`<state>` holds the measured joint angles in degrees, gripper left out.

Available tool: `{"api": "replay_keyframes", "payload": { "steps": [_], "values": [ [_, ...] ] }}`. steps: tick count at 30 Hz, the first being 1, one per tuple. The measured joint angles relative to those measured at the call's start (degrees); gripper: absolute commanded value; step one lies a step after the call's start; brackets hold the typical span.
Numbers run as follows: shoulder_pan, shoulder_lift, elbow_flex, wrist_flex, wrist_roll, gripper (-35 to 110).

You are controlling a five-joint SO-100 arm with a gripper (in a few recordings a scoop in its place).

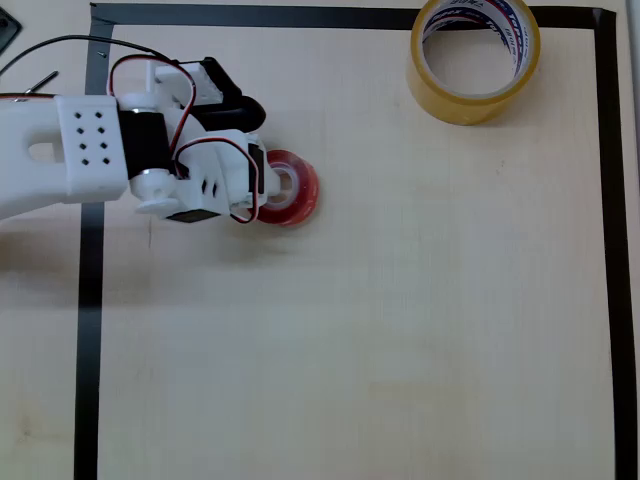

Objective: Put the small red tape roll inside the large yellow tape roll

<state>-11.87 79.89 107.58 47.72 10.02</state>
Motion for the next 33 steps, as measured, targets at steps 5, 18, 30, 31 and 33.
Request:
{"api": "replay_keyframes", "payload": {
  "steps": [5,18,30,31,33],
  "values": [
    [-4.13,0.00,-4.39,7.29,-0.35,0],
    [-8.44,-0.09,-31.73,10.02,-2.37,0],
    [-8.17,-5.62,-30.23,-26.19,-2.37,0],
    [-7.73,-7.38,-30.32,-27.42,-2.37,0],
    [-6.86,-11.34,-30.23,-29.09,-2.37,0]
  ]
}}
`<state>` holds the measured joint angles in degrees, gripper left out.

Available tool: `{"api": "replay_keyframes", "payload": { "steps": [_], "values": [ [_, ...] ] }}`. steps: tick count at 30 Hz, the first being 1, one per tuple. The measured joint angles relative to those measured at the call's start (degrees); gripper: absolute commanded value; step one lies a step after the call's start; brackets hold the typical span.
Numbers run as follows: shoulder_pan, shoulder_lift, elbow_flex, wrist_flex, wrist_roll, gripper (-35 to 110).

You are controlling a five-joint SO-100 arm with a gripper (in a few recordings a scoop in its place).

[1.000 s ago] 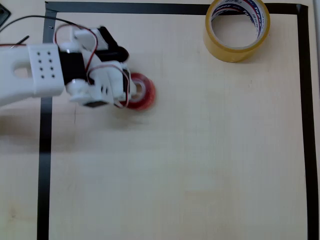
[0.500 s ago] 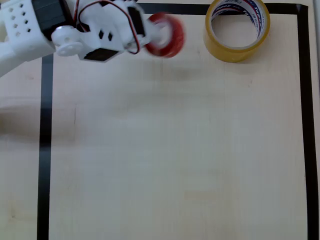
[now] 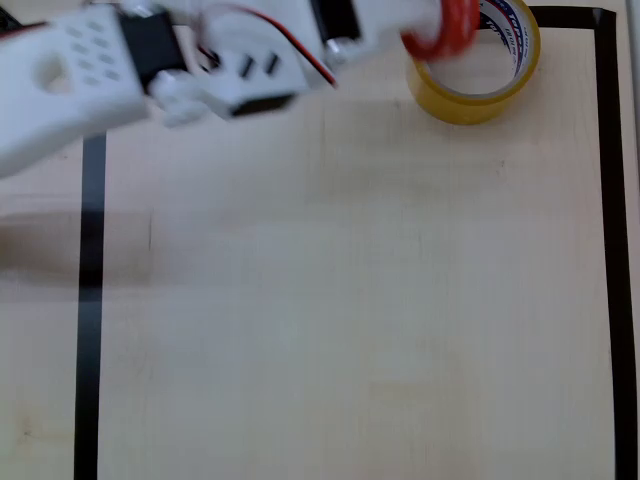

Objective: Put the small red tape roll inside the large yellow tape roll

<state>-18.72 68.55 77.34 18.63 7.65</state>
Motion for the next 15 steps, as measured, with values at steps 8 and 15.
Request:
{"api": "replay_keyframes", "payload": {
  "steps": [8,15],
  "values": [
    [-0.70,-9.67,-1.76,-5.01,0.00,0],
    [-2.29,-16.17,-7.12,-5.27,-0.09,0]
  ]
}}
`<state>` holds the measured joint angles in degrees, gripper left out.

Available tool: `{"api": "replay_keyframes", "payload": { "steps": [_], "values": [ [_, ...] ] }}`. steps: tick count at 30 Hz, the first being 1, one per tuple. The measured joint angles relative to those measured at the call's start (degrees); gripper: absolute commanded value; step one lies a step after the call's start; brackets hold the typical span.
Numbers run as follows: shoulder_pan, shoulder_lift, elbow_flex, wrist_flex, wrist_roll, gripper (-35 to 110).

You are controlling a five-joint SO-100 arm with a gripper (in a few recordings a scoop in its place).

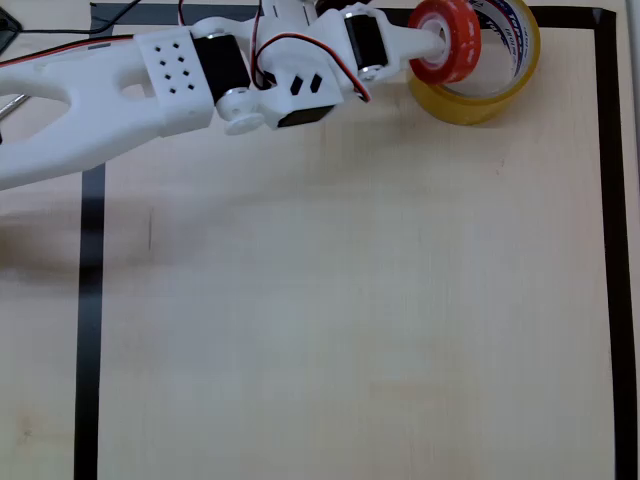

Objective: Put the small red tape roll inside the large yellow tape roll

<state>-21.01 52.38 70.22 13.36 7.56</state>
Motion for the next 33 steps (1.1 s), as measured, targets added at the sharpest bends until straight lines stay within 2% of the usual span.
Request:
{"api": "replay_keyframes", "payload": {
  "steps": [6,9,15,19,21,27,33],
  "values": [
    [-0.97,-2.29,-2.64,-0.44,0.09,0],
    [-0.97,-2.90,-3.34,-0.35,0.09,15],
    [-0.88,-2.90,-4.48,2.37,0.00,18],
    [-0.88,-2.72,-4.39,2.99,0.00,14],
    [-0.70,-1.76,-3.08,2.99,0.00,1],
    [-0.26,10.46,13.45,3.69,0.00,0],
    [0.88,34.89,39.99,3.87,0.00,0]
  ]
}}
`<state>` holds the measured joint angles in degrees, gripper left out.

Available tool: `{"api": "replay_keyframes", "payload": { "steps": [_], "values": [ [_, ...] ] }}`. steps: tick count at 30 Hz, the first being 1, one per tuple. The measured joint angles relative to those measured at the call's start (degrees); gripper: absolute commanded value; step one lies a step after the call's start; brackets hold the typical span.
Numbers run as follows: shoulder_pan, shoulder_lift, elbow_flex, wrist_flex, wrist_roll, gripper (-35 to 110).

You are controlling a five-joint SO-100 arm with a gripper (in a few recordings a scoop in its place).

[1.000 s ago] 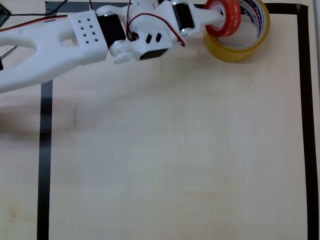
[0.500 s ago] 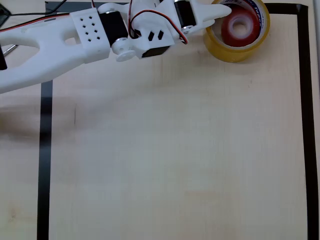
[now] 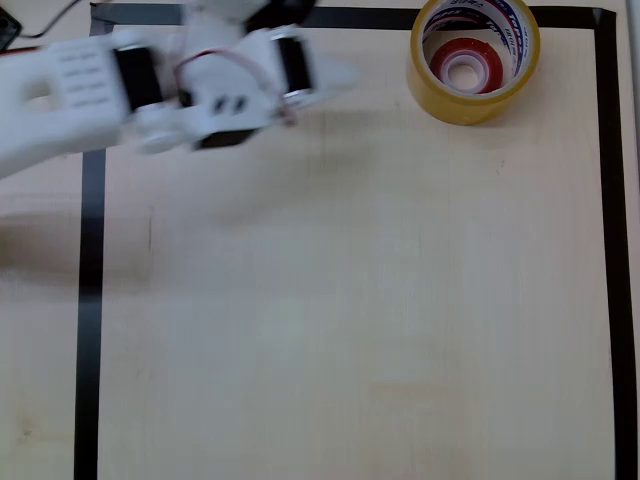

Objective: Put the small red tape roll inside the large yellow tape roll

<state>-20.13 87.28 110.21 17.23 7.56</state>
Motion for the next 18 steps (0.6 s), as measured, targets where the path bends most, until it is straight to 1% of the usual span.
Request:
{"api": "replay_keyframes", "payload": {
  "steps": [3,10,13,18],
  "values": [
    [1.05,15.29,14.94,2.81,0.18,0],
    [10.20,51.15,39.38,19.86,1.23,0],
    [13.01,63.54,47.90,25.49,1.23,0],
    [15.82,81.04,57.74,32.08,1.23,0]
  ]
}}
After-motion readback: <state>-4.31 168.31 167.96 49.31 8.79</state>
